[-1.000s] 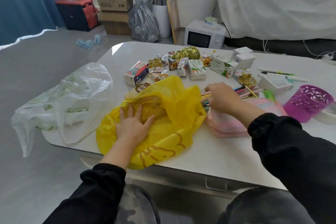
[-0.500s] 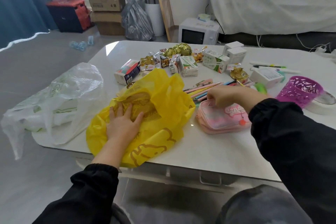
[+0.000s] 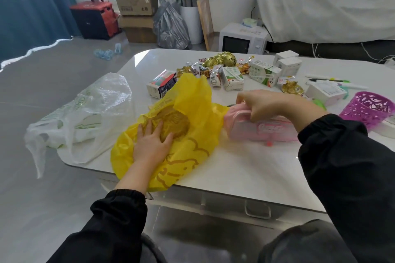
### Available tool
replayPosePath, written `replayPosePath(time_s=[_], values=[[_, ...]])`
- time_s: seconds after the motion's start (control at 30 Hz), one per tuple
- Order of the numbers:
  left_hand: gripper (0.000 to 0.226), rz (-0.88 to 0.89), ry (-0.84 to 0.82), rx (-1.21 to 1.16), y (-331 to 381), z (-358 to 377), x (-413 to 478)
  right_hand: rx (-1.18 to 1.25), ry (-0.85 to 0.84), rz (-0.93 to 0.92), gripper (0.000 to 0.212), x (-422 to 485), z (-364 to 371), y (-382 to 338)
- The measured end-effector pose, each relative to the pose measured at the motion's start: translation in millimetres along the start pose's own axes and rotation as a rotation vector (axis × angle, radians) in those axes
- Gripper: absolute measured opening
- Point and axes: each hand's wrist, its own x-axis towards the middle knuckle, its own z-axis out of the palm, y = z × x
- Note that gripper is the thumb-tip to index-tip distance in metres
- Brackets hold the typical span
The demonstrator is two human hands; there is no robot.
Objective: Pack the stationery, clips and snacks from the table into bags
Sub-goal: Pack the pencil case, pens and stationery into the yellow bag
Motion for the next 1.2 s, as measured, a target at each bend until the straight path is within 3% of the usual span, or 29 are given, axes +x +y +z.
replayPosePath(time_s=[0.07,0.2,0.23,0.33,0.47,0.57,0.67,0.77,0.93,1.07,1.2], values=[[0.062,0.012,0.002,-0.02,-3,0,-2,0.139,0.218,-0.033,0.008,-1,-4,-3],[0.059,0.015,0.004,-0.088,-8,0,-5,0.41,0.809,0.003,0.009,-2,-11,-14],[0.058,0.015,0.003,-0.113,-8,-1,-6,0.455,0.928,0.008,0.02,-2,-13,-19],[0.057,0.015,-0.003,-0.19,-7,-4,-2,0.636,1.132,-0.061,0.052,3,-18,-34],[0.06,0.024,-0.036,-0.21,-5,-3,1,0.841,1.24,-0.194,0.029,15,-25,-55],[0.057,0.035,-0.041,-0.186,1,-2,2,1.004,1.25,-0.246,0.01,23,-36,-74],[0.047,0.012,-0.032,-0.225,7,-8,6,1.175,1.232,-0.263,0.016,34,-53,-94],[0.048,0.012,-0.017,-0.272,4,-10,9,1.334,1.085,-0.26,0.024,48,-61,-113],[0.056,0.086,-0.034,-0.262,-5,-9,8,1.636,0.729,-0.344,0.02,68,-43,-135],[0.054,0.121,-0.01,-0.414,-10,-12,10,1.57,0.563,-0.333,0.03,73,-23,-138],[0.051,0.111,0.062,-0.517,-18,-21,12,1.113,0.69,-0.267,0.033,72,-21,-123]])
